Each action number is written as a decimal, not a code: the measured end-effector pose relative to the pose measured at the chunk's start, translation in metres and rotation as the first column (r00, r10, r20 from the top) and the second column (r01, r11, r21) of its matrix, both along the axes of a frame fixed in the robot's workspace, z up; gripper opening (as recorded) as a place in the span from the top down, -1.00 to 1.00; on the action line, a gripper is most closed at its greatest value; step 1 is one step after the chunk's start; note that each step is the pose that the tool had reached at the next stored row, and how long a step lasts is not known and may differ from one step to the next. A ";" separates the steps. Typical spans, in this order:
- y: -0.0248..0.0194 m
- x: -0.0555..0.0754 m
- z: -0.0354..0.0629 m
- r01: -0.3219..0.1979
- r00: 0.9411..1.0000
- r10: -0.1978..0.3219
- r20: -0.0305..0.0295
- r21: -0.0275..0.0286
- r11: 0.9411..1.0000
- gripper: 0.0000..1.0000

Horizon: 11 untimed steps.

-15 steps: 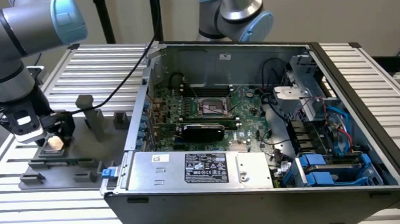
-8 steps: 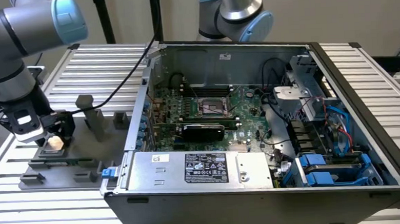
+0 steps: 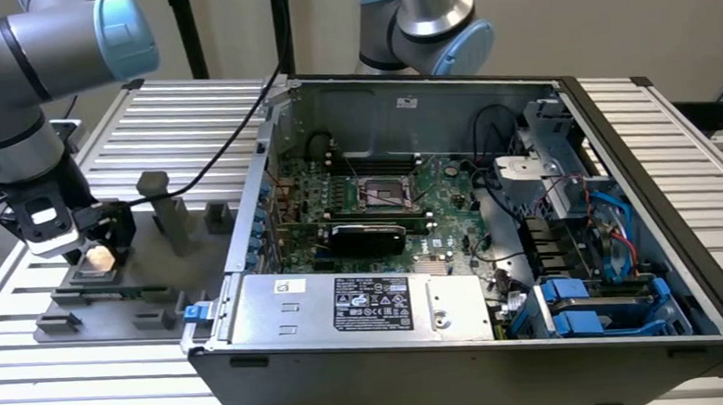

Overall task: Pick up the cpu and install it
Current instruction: 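Pick up the cpu and move it towards the insertion slot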

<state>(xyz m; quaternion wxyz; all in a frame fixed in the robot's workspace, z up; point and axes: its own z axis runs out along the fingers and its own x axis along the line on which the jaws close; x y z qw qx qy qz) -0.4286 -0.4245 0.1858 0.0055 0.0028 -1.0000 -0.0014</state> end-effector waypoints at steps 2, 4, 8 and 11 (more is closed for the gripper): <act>0.0002 0.000 -0.0002 0.000 1.000 0.000 0.000 0.000 1.000 -0.35; 0.0003 0.000 -0.0003 0.000 1.000 0.000 0.000 -0.001 1.000 -0.35; 0.0008 -0.001 -0.0003 0.000 1.000 0.000 0.000 -0.005 1.000 -0.35; 0.0008 -0.001 -0.0003 0.000 1.000 0.000 0.000 -0.005 1.000 -0.35</act>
